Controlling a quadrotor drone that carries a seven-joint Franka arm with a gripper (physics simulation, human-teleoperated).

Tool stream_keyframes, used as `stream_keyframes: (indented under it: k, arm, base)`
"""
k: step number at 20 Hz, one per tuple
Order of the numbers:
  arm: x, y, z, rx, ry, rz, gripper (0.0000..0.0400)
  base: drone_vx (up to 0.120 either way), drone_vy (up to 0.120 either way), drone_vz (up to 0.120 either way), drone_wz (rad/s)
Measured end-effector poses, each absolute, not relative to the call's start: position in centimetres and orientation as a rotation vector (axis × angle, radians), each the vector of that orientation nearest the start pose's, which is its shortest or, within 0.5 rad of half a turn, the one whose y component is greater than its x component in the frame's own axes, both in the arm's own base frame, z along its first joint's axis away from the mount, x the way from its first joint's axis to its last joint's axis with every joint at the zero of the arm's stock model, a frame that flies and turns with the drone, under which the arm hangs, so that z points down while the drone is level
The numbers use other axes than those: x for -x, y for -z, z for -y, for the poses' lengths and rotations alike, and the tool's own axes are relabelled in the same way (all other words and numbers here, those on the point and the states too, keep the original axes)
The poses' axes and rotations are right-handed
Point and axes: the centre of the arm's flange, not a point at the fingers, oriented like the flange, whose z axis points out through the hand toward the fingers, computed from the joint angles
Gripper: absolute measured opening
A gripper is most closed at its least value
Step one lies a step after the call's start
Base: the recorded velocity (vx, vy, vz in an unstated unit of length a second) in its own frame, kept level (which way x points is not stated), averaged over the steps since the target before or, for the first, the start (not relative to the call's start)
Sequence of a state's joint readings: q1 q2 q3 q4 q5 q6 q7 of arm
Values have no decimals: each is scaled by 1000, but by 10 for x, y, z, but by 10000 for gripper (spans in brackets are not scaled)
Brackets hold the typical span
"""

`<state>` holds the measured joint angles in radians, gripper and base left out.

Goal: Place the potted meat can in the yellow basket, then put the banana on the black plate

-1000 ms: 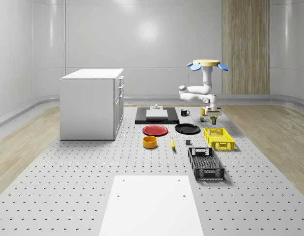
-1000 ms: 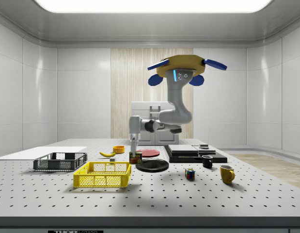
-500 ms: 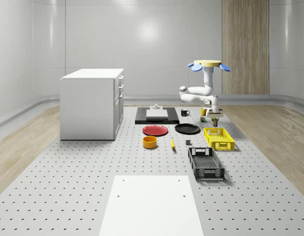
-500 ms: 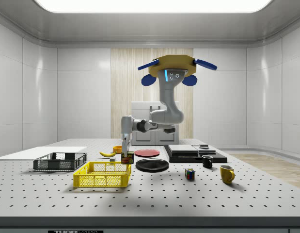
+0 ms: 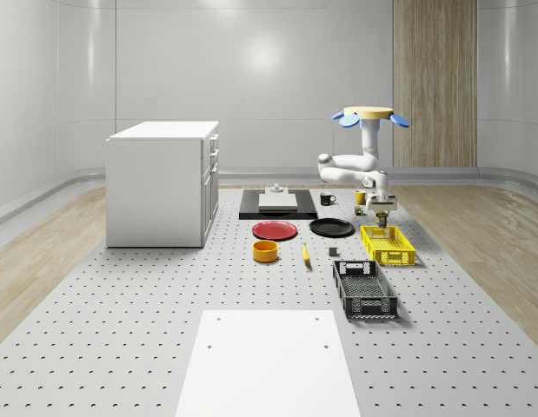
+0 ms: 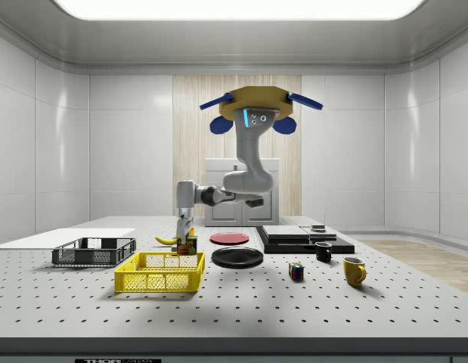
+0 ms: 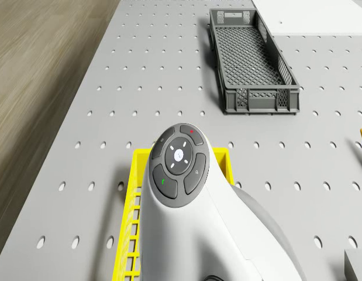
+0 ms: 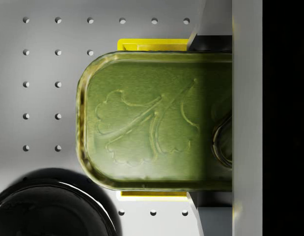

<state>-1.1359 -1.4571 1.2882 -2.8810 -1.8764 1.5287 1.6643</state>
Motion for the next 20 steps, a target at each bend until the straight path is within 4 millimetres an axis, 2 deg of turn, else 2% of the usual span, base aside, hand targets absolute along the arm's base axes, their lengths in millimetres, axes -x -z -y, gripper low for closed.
stream_keyframes:
  k: [5, 11, 20]
  arm:
    - [-301, -509, 0, 5, -779, -3, 290]
    - [-301, -509, 0, 5, -779, -3, 290]
    - [-301, -509, 0, 5, -779, -3, 290]
  base:
    - [120, 0, -8, 0]
    - [120, 0, -120, 0]
    - [93, 0, 0, 0]
